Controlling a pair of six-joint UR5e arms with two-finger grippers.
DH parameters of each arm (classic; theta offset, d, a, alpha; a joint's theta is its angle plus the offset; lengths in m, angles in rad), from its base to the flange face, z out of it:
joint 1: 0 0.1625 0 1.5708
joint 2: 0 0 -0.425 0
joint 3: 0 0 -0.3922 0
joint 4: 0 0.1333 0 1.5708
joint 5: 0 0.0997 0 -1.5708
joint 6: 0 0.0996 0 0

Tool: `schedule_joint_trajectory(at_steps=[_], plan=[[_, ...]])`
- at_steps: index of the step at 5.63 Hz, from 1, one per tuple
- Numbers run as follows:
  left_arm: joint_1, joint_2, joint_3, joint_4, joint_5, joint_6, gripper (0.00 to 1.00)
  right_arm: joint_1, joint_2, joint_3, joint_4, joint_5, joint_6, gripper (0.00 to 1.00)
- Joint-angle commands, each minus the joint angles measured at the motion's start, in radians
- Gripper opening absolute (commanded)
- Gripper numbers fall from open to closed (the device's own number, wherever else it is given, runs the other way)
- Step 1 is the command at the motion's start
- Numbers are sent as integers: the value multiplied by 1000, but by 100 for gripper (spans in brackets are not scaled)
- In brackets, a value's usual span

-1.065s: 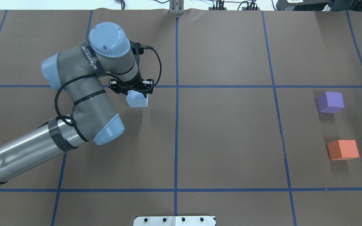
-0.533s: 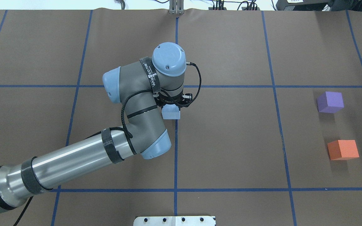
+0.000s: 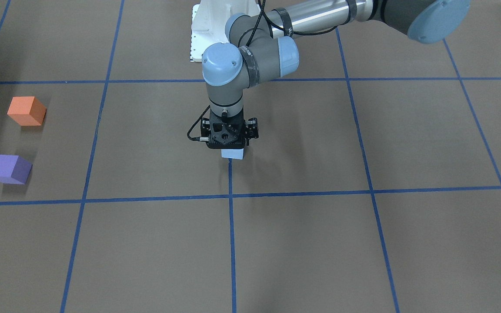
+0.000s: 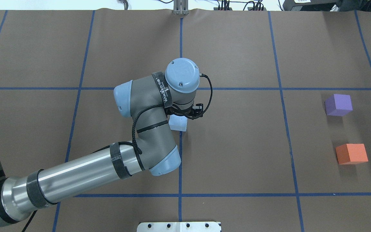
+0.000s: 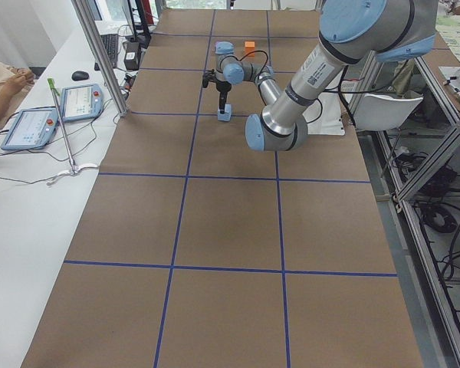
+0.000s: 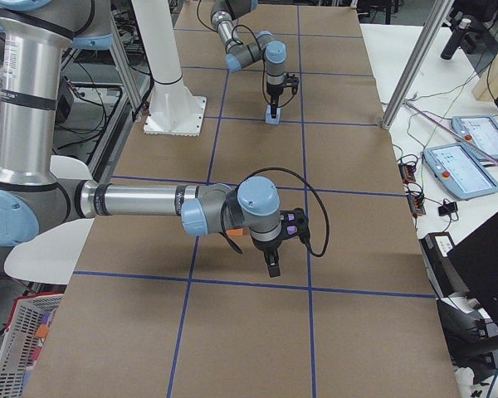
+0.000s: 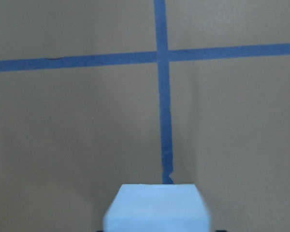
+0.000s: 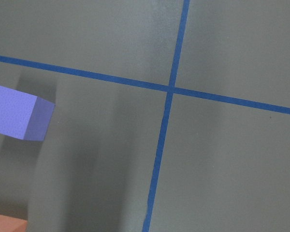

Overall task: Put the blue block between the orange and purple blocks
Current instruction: 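Lift the light blue cube with the left gripper toward the table center, then set the cube down at the center, open the left gripper, withdraw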

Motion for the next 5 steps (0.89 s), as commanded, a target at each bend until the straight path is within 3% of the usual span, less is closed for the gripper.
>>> schedule_joint_trajectory(at_steps=[1, 2, 3, 5], plan=[[-103, 8, -68, 29, -71, 140, 100, -8, 16, 16, 33, 72, 3, 100], [-210, 69, -131, 88, -156, 294, 100, -16, 22, 19, 181, 125, 50, 100], [-334, 175, -201, 121, -235, 495, 100, -87, 92, 26, 185, 132, 98, 100], [-580, 333, -213, 136, -294, 908, 100, -271, 262, 103, 181, 128, 519, 100]])
